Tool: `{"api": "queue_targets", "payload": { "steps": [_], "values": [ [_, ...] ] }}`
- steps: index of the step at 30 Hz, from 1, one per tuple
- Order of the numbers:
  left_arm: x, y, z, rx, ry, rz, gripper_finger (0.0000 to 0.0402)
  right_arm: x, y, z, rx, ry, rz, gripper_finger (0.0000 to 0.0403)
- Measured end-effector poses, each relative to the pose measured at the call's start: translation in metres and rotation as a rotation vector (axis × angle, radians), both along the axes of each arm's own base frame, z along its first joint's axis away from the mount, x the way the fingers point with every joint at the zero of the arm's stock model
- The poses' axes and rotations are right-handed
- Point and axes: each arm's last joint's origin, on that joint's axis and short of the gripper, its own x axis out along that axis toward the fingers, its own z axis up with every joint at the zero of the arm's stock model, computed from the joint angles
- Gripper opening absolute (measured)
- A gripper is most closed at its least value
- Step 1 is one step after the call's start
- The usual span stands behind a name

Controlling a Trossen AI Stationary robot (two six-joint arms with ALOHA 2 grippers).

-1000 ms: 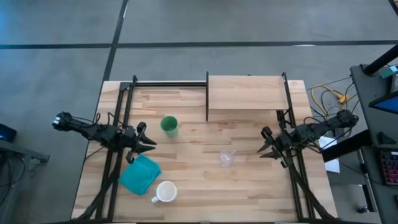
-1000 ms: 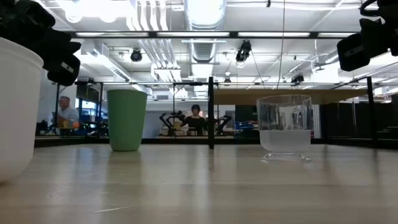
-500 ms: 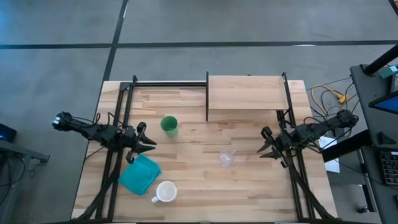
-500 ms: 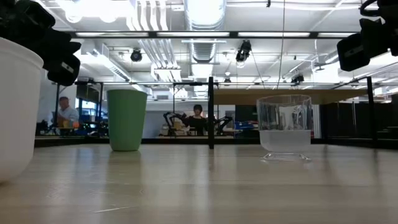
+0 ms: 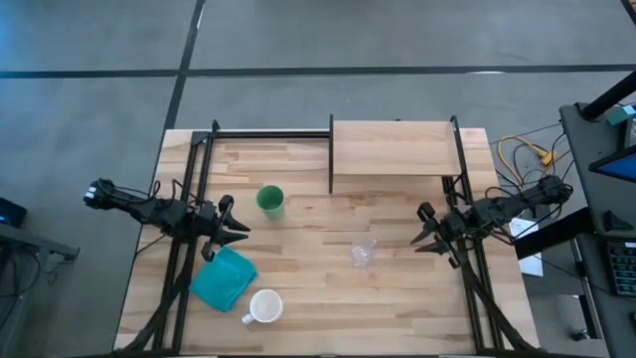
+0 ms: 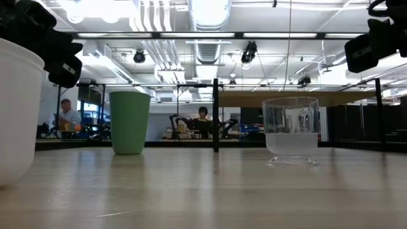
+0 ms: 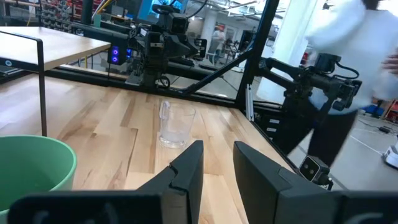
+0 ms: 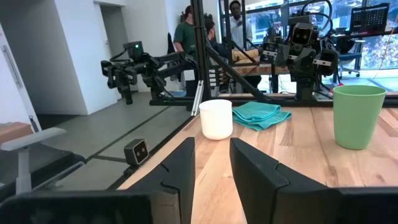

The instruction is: Stack small to large cups/mugs on shelf

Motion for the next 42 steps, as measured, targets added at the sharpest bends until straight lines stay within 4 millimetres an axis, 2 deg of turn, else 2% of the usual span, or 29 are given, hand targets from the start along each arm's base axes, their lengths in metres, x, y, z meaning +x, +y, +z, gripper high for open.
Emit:
{"api": "queue_targets", "payload": {
  "steps": [25, 27, 31, 37, 42],
  "values": [
    [0.0000, 0.0000, 0.0000, 0.002, 0.000, 0.000, 0.0075, 0.0000, 0.0000, 0.0000, 0.000, 0.000, 0.000, 0.0096],
    [0.0000, 0.0000, -0.0001, 0.050, -0.009, -0.001, 0.0075, 0.0000, 0.0000, 0.0000, 0.000, 0.000, 0.000, 0.0096],
    [0.0001, 0.0005, 0.0001, 0.325, -0.057, 0.003, 0.0075, 0.0000, -0.0001, 0.0000, 0.000, 0.000, -0.003, 0.0096],
    [0.0001, 0.0006, 0.0002, 0.362, -0.063, 0.004, 0.0075, 0.0021, -0.0068, 0.0006, 0.073, 0.018, -0.244, 0.0096],
    [0.0003, 0.0014, 0.0006, 0.362, -0.062, 0.034, 0.0075, 0.0026, -0.0095, -0.0001, 0.024, 0.008, -0.341, 0.0096]
  ]
}}
